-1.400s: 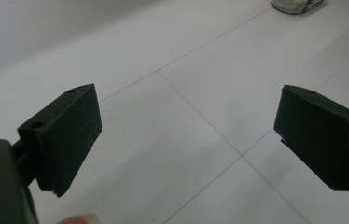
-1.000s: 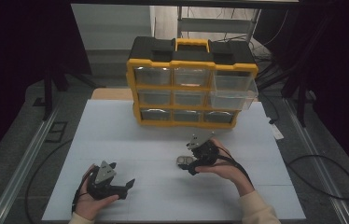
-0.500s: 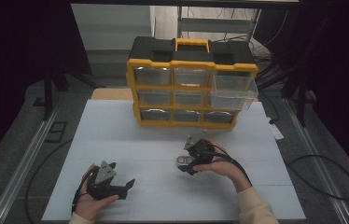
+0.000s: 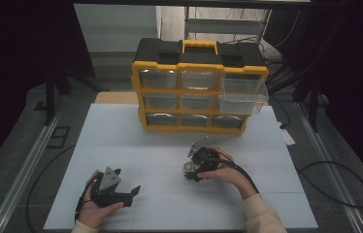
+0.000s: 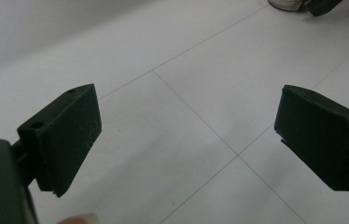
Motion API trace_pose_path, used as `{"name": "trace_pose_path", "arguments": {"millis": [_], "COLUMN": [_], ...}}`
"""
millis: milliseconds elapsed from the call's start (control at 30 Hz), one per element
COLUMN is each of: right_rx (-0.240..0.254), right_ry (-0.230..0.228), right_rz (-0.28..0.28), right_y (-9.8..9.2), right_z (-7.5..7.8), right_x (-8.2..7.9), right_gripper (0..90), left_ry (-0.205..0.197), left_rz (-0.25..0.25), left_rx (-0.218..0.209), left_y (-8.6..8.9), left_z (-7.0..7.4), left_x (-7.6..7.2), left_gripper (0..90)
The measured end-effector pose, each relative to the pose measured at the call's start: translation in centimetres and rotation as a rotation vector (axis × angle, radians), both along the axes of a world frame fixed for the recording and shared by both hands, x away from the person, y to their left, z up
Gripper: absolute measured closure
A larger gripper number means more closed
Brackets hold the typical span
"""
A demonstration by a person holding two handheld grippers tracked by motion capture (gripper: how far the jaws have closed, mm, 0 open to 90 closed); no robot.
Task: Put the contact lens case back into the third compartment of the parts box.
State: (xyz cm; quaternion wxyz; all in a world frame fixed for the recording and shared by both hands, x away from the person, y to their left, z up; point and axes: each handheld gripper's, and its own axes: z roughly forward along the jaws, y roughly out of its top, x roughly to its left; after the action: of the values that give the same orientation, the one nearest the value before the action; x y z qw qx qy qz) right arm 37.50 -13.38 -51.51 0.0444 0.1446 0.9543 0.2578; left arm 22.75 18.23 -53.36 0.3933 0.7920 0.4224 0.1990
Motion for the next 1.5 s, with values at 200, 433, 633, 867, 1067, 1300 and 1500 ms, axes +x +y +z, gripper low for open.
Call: {"name": "trace_pose_path", "arguments": {"millis": [200, 433, 633, 867, 1067, 1300, 1500], "right_rx": [0.008, 0.000, 0.037, 0.085, 0.142, 0.202, 0.264], "right_ry": [-0.007, -0.030, -0.043, -0.067, -0.085, -0.109, -0.123], "right_rz": [0.012, 0.035, 0.014, -0.021, -0.060, -0.090, -0.117], "right_y": [-0.2, -0.1, -0.4, -0.7, -1.4, -2.4, -3.0], "right_z": [0.1, 0.3, 0.9, 2.2, 3.4, 4.0, 4.8], "right_x": [0.0, -0.3, -0.5, -1.1, -1.5, -1.8, -2.1], "right_gripper": [40.2, 44.9, 45.6, 46.1, 46.6, 47.0, 47.2], "left_ry": [0.002, 0.000, 0.000, -0.004, -0.008, -0.008, -0.007], "left_rz": [-0.003, 0.003, 0.005, 0.000, -0.003, -0.002, -0.001], "left_rx": [0.001, -0.002, -0.002, -0.002, -0.001, -0.005, -0.007], "left_y": [0.1, 0.2, 0.2, 0.2, 0.2, 0.2, 0.2], "left_z": [-0.1, -0.1, -0.1, 0.0, 0.0, 0.0, 0.0], "left_x": [0.0, 0.0, 0.0, 0.0, 0.0, 0.0, 0.0], "left_gripper": [7.9, 7.9, 8.0, 8.0, 8.0, 8.0, 7.9]}}
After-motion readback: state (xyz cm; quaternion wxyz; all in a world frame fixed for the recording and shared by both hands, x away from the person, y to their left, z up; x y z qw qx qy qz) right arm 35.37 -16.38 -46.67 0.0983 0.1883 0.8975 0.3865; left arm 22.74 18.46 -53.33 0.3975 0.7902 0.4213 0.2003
